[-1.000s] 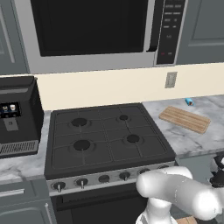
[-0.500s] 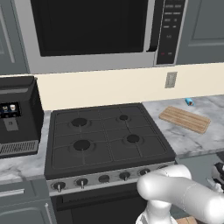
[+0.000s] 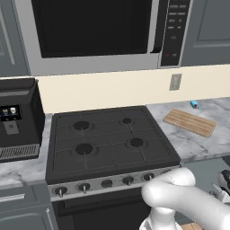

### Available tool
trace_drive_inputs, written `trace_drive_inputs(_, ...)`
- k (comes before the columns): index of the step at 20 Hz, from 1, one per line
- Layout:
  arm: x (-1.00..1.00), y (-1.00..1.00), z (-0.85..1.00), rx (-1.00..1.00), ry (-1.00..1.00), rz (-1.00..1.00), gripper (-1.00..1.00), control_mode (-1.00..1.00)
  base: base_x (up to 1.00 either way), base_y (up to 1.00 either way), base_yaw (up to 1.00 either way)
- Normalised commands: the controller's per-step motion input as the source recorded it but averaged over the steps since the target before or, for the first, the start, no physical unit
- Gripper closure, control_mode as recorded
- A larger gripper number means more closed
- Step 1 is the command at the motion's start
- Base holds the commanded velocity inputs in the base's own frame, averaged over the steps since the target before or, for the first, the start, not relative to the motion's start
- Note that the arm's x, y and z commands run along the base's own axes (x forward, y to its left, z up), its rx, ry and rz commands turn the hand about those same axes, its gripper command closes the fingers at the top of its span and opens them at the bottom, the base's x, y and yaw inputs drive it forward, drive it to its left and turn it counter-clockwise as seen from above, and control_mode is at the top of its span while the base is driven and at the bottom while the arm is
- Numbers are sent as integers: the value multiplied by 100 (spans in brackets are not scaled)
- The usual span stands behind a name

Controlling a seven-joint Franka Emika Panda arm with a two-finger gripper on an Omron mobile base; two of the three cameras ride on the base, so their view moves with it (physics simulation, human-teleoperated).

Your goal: Open the drawer on the right and place the cutting tools on the cutting board.

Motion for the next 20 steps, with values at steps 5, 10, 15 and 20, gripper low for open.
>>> trace_drive_inputs(5, 1, -20, -20, 0, 0, 0, -100, -100, 0, 0, 0)
trace_drive_inputs(10, -11, 0, -7, 0, 0, 0, -100, -100, 0, 0, 0)
trace_drive_inputs(15, -36, 9, 0, -3, -5, 3, -100, -100, 0, 0, 0)
trace_drive_inputs(20, -1, 0, 4, 0, -3, 0, -100, -100, 0, 0, 0)
